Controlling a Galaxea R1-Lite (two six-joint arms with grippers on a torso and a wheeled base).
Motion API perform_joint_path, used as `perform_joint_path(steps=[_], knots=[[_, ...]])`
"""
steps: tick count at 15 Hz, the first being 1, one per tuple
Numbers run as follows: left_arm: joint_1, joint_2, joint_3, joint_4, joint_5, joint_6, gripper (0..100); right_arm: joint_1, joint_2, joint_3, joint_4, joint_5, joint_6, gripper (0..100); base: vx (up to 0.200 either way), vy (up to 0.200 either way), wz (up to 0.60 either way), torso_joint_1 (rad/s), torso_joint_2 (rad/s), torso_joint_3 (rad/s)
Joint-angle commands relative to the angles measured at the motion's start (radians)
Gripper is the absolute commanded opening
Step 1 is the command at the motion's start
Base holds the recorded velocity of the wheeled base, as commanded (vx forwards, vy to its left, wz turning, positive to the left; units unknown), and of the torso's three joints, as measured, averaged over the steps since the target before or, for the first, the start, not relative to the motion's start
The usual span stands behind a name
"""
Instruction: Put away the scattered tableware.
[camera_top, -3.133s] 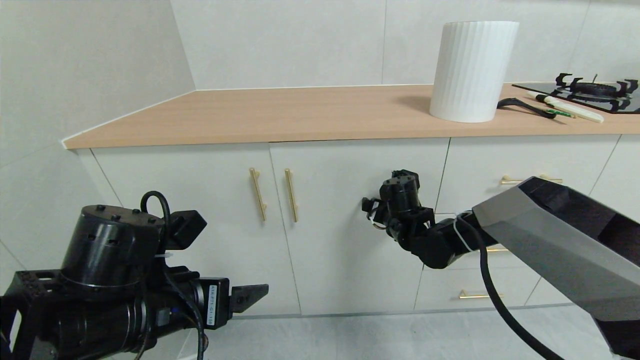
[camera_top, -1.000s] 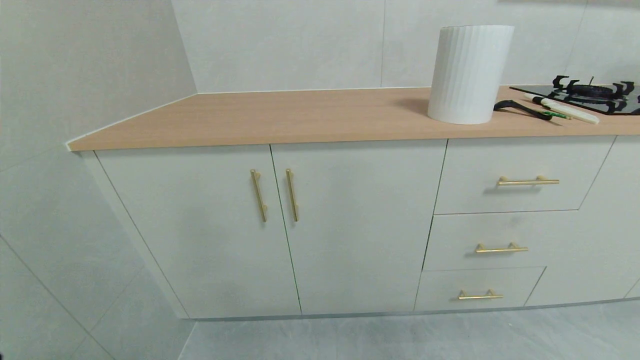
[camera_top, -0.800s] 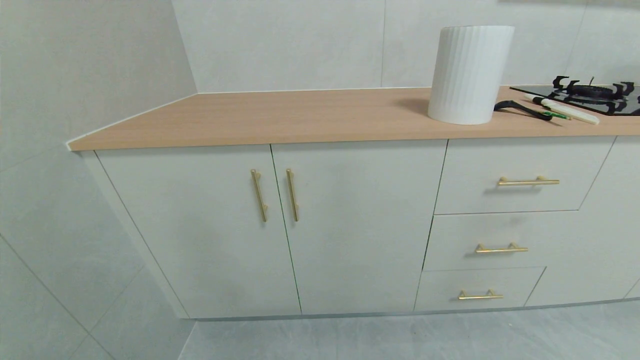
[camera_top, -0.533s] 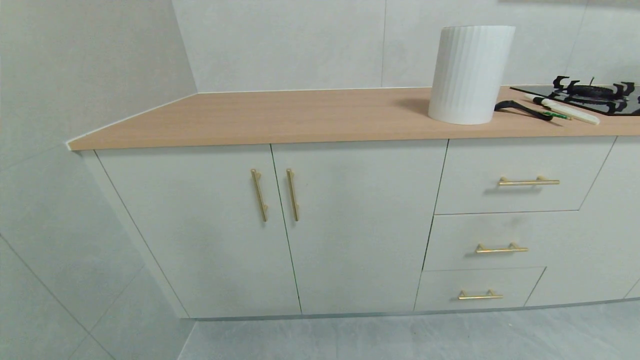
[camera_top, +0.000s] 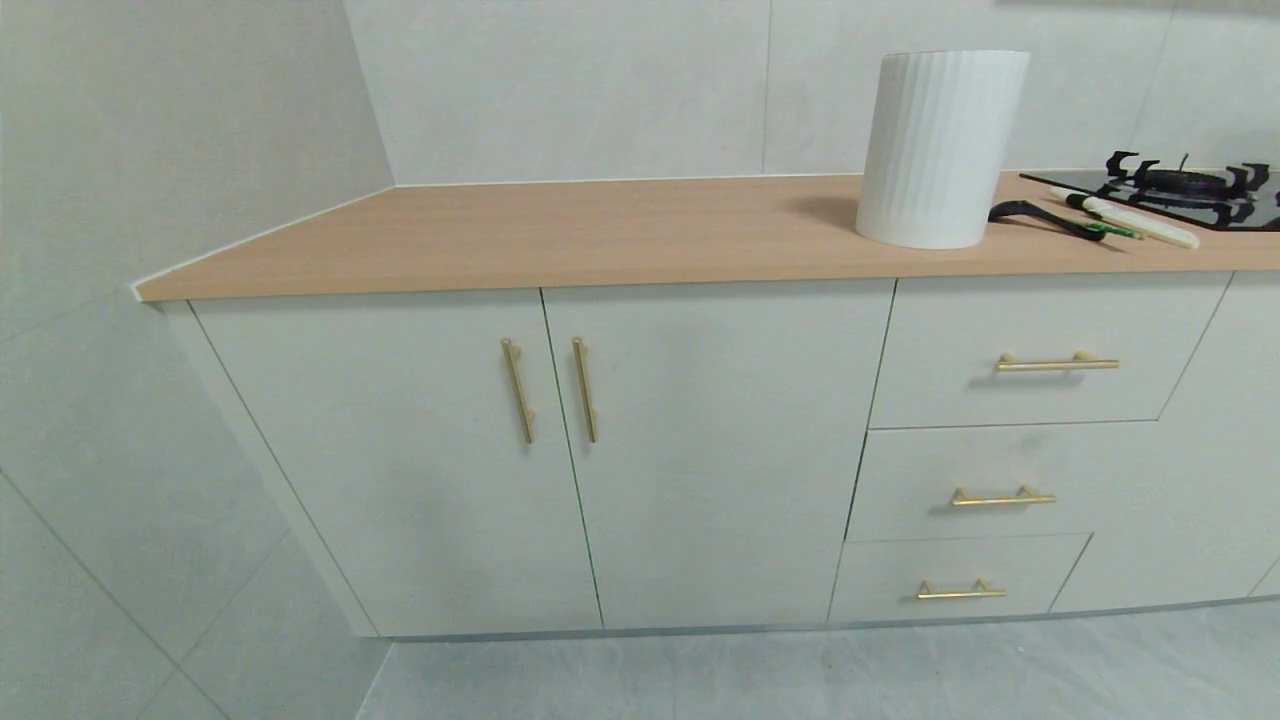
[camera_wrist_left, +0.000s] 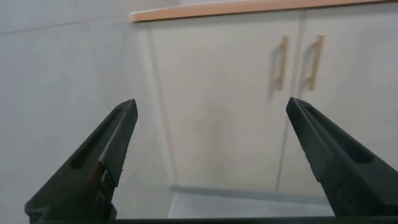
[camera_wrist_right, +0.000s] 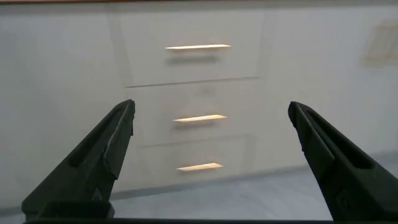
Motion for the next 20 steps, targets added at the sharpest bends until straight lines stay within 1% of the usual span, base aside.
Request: perform_joint_path(steps=[1, 2, 3, 4, 5, 8, 14, 17, 20], knots=[[0.001, -0.001, 0.121, -0.072, -0.093, -0.020, 100, 0.000, 0.001, 0.044, 0.018, 0.022, 0.013, 100, 0.000, 0.000, 0.00, 0.000, 0.00, 0.000], [0.001, -0.001, 0.121, -0.048, -0.116, -0.055, 100, 0.000, 0.001, 0.044, 0.050, 0.023, 0.015, 100, 0.000, 0.000, 0.00, 0.000, 0.00, 0.000], [0.001, -0.001, 0.121, -0.029, -0.129, -0.064, 100, 0.000, 0.001, 0.044, 0.076, 0.022, 0.013, 100, 0.000, 0.000, 0.00, 0.000, 0.00, 0.000], [0.001, -0.001, 0.121, 0.054, -0.147, -0.058, 100, 0.000, 0.001, 0.041, 0.128, 0.025, 0.013, 100, 0.000, 0.000, 0.00, 0.000, 0.00, 0.000], [0.001, -0.001, 0.121, 0.101, -0.148, -0.050, 100, 0.000, 0.001, 0.041, 0.124, 0.027, 0.010, 100, 0.000, 0.000, 0.00, 0.000, 0.00, 0.000], [0.001, -0.001, 0.121, 0.106, -0.155, -0.047, 100, 0.000, 0.001, 0.042, 0.122, 0.037, 0.003, 100, 0.000, 0.000, 0.00, 0.000, 0.00, 0.000], [0.001, -0.001, 0.121, 0.106, -0.153, -0.079, 100, 0.000, 0.001, 0.042, 0.122, 0.037, 0.003, 100, 0.000, 0.000, 0.00, 0.000, 0.00, 0.000], [0.001, -0.001, 0.119, 0.106, -0.153, -0.082, 100, 0.000, 0.001, 0.042, 0.122, 0.039, 0.000, 100, 0.000, 0.000, 0.00, 0.000, 0.00, 0.000], [0.001, -0.001, 0.119, 0.106, -0.155, -0.082, 100, 0.000, 0.001, 0.042, 0.122, 0.039, 0.004, 100, 0.000, -0.200, 0.00, 0.002, 0.00, 0.002]])
